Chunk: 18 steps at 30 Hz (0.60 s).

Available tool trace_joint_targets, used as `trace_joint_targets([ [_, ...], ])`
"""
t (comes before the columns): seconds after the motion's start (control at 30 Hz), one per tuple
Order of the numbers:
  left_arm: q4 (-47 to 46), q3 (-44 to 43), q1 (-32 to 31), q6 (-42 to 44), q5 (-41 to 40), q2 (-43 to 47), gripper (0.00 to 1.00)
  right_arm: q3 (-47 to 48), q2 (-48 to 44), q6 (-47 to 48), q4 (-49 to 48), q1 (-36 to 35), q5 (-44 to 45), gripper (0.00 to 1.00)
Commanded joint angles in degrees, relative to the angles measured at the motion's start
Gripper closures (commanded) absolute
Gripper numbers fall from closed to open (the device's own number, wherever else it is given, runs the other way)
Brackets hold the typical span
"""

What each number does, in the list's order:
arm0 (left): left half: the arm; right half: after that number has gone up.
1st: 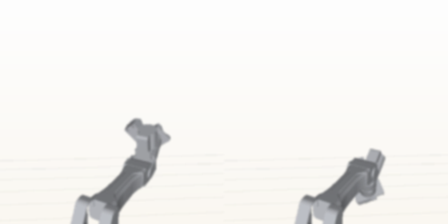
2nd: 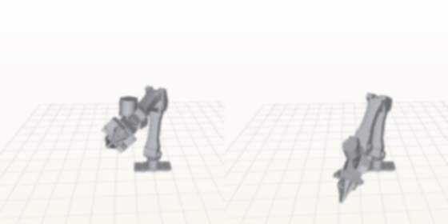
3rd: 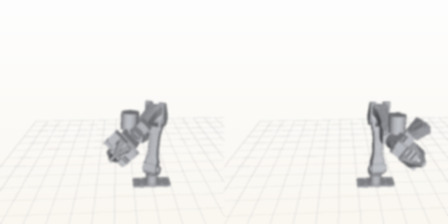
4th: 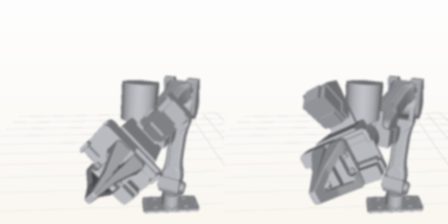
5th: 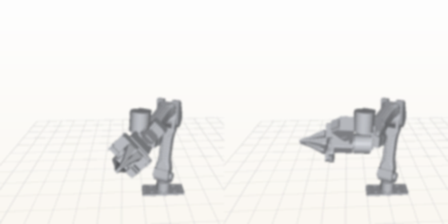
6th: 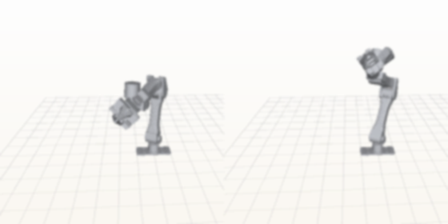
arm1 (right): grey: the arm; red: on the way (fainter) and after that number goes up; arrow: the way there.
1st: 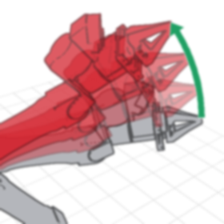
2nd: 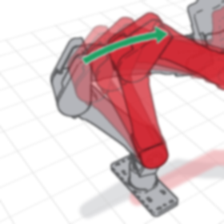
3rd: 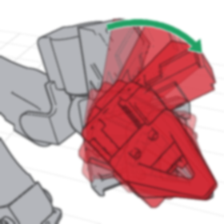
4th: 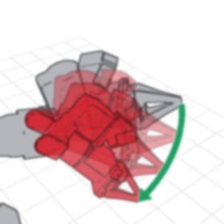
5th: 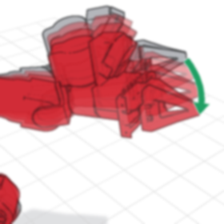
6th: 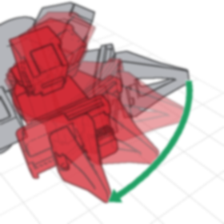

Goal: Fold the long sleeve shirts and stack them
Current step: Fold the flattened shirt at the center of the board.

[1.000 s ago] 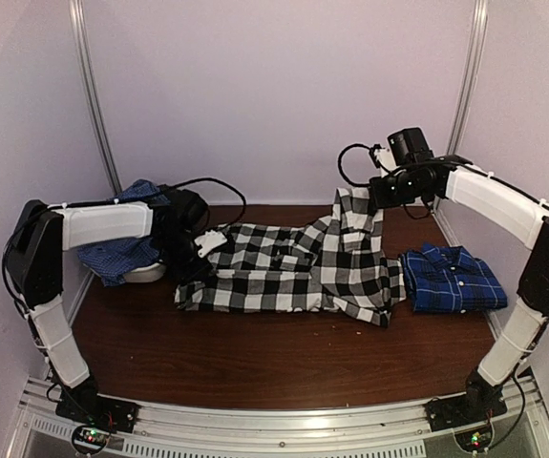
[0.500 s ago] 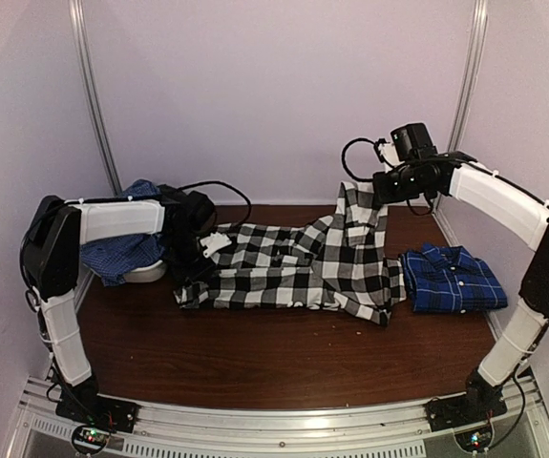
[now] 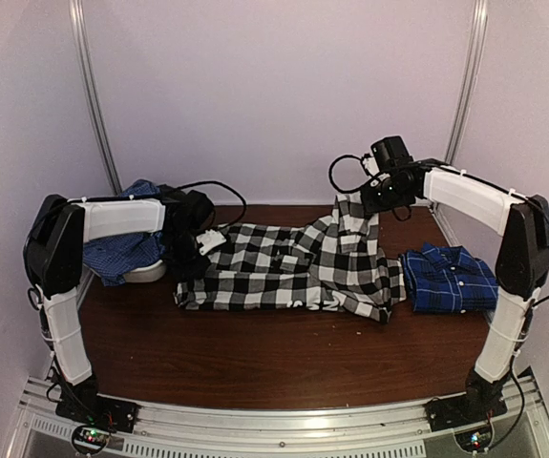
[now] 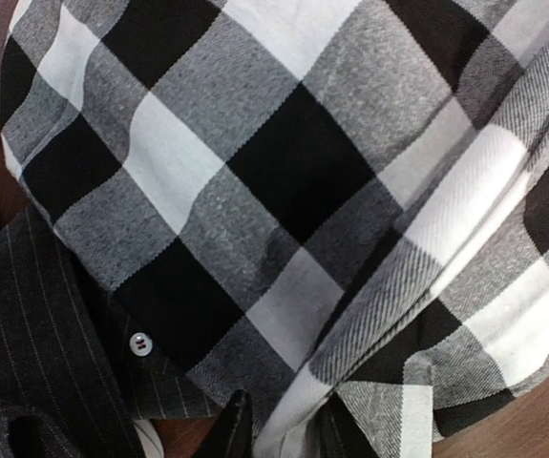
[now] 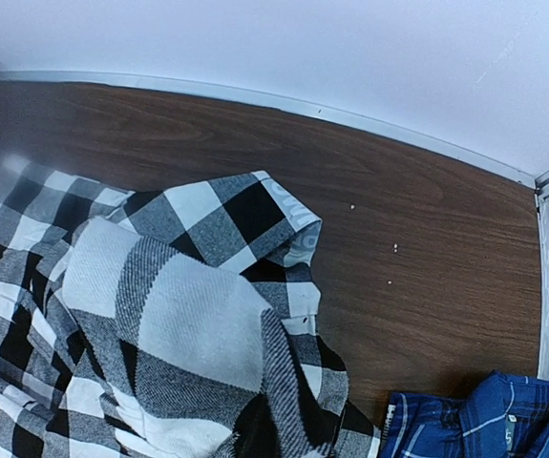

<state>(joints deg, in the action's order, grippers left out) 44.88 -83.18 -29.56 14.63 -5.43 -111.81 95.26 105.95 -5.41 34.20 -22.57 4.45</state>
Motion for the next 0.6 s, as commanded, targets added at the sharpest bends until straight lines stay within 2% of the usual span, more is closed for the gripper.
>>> trace_joint_targets([
  [0.0,-1.0,-1.4,0.9,-0.6,-5.8,-0.8,0.74,1.4,2.0,0.9,-1.7,0.4,2.9,1.0],
  [0.37,-7.8,-2.1,1.3,-4.1,-11.1,1.3,0.7,2.4,0.7,-1.9,-0.5,0.4,-4.3,1.0],
  [0.57,-9.7,-2.6,0.9,-8.4,-8.3,2.9,0.64,4.6,1.3,-1.8,1.4,0.7,-4.1,1.0],
])
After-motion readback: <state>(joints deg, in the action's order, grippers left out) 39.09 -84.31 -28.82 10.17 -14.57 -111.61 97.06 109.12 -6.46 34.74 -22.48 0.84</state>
